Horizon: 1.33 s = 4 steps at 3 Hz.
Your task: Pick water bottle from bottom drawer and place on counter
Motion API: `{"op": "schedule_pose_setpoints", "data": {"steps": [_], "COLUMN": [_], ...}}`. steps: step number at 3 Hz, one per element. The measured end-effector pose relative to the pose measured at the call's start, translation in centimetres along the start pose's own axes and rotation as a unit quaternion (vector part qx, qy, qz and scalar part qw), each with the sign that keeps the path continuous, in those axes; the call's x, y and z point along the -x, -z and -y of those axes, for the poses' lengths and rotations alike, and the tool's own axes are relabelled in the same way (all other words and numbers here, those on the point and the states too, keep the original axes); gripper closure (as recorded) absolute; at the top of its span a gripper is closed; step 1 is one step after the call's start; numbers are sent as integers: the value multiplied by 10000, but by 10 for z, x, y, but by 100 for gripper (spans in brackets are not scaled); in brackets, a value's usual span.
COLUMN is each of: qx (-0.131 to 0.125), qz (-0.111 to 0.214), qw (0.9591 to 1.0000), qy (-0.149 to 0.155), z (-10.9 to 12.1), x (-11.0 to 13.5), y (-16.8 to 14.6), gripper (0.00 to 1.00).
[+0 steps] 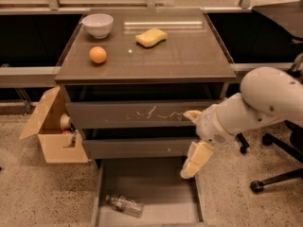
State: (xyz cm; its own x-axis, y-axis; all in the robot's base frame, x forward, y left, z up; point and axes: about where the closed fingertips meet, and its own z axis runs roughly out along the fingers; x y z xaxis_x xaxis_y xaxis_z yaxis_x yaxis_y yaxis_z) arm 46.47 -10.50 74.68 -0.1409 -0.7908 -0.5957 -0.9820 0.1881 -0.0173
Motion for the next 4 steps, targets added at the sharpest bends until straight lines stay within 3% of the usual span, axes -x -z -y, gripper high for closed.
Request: {"op": "schedule_pose_setpoints", "data": {"steps": [1,3,4], "qx": [219,506,499], "qz": [21,475,459], "qw": [9997,9976,9977], "qy": [132,34,56], "z": [2,4,5], "x": [-12,-37,-38], "y": [-56,-162,-167], "gripper": [0,0,0]}}
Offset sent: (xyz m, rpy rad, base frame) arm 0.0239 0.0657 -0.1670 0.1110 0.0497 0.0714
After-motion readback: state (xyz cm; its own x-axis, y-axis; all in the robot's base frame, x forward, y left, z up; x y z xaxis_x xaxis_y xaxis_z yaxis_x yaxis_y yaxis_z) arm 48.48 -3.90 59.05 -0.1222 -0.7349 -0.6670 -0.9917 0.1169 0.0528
